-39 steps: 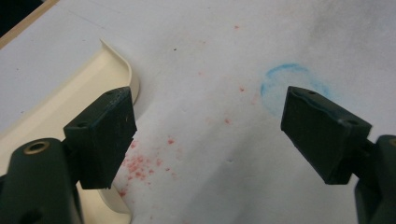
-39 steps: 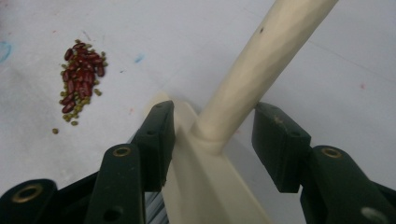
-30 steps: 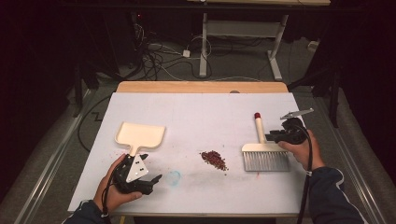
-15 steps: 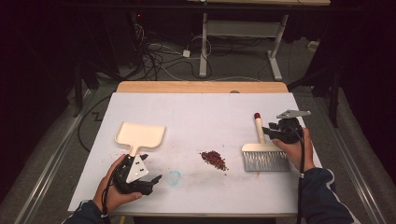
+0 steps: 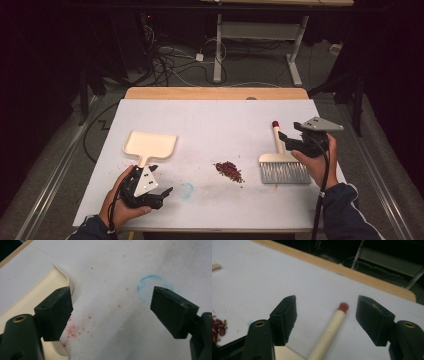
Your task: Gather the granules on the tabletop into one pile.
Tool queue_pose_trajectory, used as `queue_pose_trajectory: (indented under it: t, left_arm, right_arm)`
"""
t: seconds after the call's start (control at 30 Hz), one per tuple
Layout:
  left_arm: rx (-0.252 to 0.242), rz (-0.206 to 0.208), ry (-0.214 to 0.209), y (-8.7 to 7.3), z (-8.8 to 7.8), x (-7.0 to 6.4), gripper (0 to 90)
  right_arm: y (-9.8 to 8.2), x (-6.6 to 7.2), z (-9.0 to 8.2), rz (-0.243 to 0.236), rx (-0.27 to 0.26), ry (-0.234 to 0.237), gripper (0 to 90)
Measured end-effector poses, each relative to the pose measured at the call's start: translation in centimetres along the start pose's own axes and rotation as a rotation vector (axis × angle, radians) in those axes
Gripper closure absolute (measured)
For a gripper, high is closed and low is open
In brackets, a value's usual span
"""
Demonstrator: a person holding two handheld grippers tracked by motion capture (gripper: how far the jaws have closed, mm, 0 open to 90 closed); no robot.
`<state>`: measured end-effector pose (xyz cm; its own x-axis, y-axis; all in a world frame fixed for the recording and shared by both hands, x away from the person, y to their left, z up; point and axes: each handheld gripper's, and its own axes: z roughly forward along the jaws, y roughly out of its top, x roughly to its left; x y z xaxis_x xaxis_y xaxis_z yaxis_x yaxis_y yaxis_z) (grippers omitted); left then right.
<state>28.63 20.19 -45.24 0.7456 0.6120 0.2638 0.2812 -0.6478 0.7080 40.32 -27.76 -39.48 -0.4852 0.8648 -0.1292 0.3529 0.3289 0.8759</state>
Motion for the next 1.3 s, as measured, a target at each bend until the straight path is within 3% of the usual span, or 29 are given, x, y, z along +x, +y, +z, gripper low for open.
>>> queue_pose_trajectory:
  t: [0.13, 0.33, 0.6, 0.7, 0.8, 0.9, 1.03, 1.3]
  left_arm:
    - [0.0, 0.0, 0.001, 0.0, 0.0, 0.0, 17.4]
    - [-0.005, -0.007, 0.003, 0.1, 0.0, 0.0, 17.4]
    - [-0.009, -0.013, 0.002, 0.2, 0.2, 0.1, 17.4]
    - [-0.008, -0.016, 0.004, 0.3, 0.3, 0.3, 17.4]
    - [-0.015, -0.023, 0.015, 0.3, 0.4, 0.4, 17.4]
    - [-0.015, -0.025, 0.025, 0.3, 0.4, 0.3, 17.3]
    - [-0.018, -0.023, 0.033, 0.4, 0.1, 0.2, 17.1]
    - [-0.03, -0.024, 0.034, 0.6, 0.3, 0.1, 17.0]
  right_arm:
    - [0.3, 0.8, -1.0, -0.001, -0.076, -0.006, 25.2]
    - [0.3, 2.5, -2.4, -0.035, -0.126, -0.022, 21.3]
    - [-1.3, 4.3, -4.5, -0.089, -0.174, 0.007, 19.5]
    - [-2.3, 4.5, -5.4, -0.079, -0.201, 0.01, 19.4]
    - [-3.4, 5.0, -6.1, -0.11, -0.198, 0.003, 19.1]
    - [-4.5, 5.2, -6.9, -0.091, -0.208, 0.028, 19.1]
    - [-5.8, 5.5, -7.6, -0.103, -0.196, 0.054, 18.9]
    - [-8.1, 6.1, -7.7, -0.12, -0.133, 0.052, 17.4]
